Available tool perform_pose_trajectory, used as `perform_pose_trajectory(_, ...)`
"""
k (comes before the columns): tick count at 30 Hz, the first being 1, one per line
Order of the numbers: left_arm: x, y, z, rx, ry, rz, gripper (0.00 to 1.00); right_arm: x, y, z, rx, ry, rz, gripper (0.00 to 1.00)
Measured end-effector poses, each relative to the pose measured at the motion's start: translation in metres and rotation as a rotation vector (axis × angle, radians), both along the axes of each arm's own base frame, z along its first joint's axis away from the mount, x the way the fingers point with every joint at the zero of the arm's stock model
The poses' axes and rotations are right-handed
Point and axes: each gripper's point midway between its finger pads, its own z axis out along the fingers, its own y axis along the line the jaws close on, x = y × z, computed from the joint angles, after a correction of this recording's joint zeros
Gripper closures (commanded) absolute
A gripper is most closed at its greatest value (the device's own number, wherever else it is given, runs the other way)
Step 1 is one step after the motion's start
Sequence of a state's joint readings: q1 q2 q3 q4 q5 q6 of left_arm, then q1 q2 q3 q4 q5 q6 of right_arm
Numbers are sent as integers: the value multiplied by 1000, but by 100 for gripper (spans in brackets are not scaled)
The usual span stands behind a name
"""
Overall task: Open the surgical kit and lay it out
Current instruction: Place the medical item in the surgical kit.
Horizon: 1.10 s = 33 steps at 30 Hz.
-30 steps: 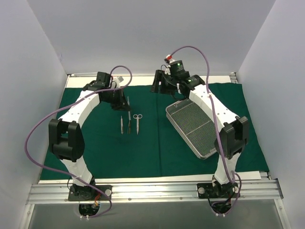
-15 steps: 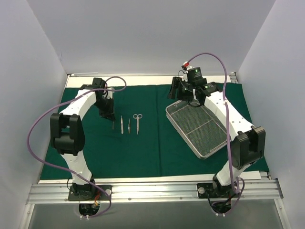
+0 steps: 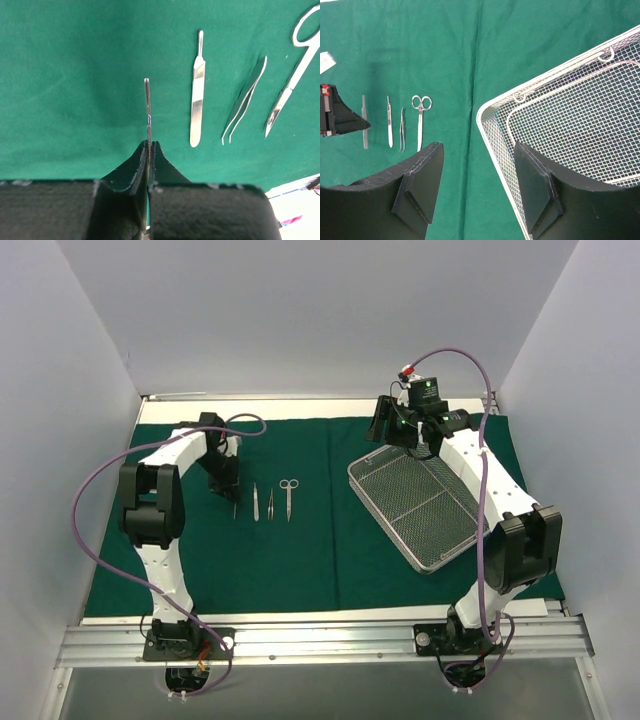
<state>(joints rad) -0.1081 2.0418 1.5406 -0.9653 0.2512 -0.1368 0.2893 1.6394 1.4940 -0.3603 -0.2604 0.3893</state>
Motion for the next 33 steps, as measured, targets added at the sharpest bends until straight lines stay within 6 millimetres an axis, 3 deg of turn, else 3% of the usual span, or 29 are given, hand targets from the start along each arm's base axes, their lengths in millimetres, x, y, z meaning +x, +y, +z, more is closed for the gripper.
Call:
perform_pose_trajectory(22,7,-8,-20,-43,46,-14,97,1,-3,0,4,-1,14,43)
perform_pose_trajectory(33,11,-8,-21,-50,53,-2,75,4,-2,-9,7,19,20,43)
